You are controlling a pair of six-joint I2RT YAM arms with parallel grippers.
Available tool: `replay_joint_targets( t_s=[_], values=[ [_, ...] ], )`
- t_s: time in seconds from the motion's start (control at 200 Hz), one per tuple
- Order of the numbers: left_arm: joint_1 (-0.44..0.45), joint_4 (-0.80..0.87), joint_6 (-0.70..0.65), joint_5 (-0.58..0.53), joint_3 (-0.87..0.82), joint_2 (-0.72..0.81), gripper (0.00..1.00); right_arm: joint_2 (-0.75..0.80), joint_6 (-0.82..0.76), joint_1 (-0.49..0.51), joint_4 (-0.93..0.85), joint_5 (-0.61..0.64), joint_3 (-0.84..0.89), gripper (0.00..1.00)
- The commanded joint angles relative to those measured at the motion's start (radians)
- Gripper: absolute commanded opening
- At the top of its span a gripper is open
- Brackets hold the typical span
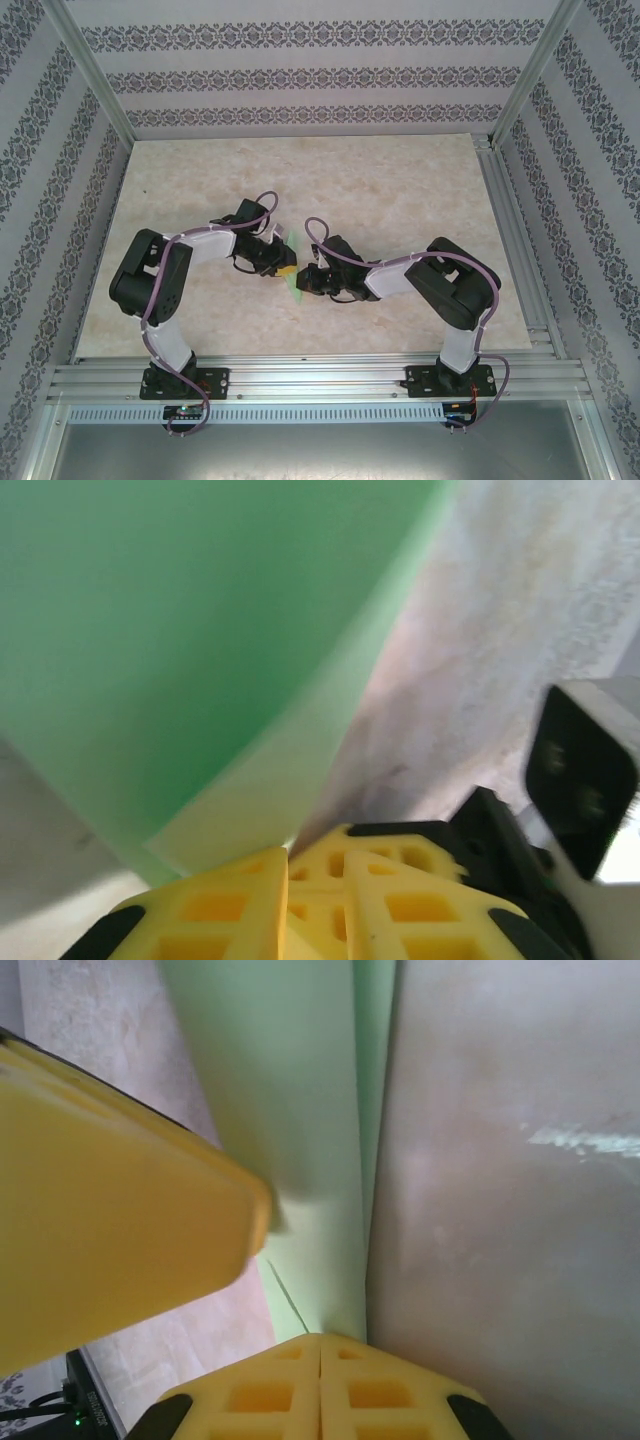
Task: Fold a paper plane with a square sheet of paper (pick it up from the middle)
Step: Fold the wing for the fifth time at the center of the table.
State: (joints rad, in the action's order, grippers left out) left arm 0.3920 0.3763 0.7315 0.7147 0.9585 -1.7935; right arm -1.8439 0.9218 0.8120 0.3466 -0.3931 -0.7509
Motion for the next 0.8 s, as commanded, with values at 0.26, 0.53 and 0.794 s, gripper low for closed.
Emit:
replay_joint_targets(
  t_s=[0.26,0.53,0.794],
  values=[
    [-0.030,0.021,-0.045,-0.070,-0.011,-0.014,0.17,0.153,-0.010,-0.007,-0.023,0.040,0.074,0.16],
    [-0.047,0.002,-0.050,-0.038,-0.023,-0.019,0.17,0.078,0.029,0.002,0.058,-0.017,0.067,0.08],
    [-0.054,0.014,-0.066,-0.033,-0.010,-0.030,0.16,0.037,0.039,0.010,0.082,-0.036,0.035,0.06]
  ],
)
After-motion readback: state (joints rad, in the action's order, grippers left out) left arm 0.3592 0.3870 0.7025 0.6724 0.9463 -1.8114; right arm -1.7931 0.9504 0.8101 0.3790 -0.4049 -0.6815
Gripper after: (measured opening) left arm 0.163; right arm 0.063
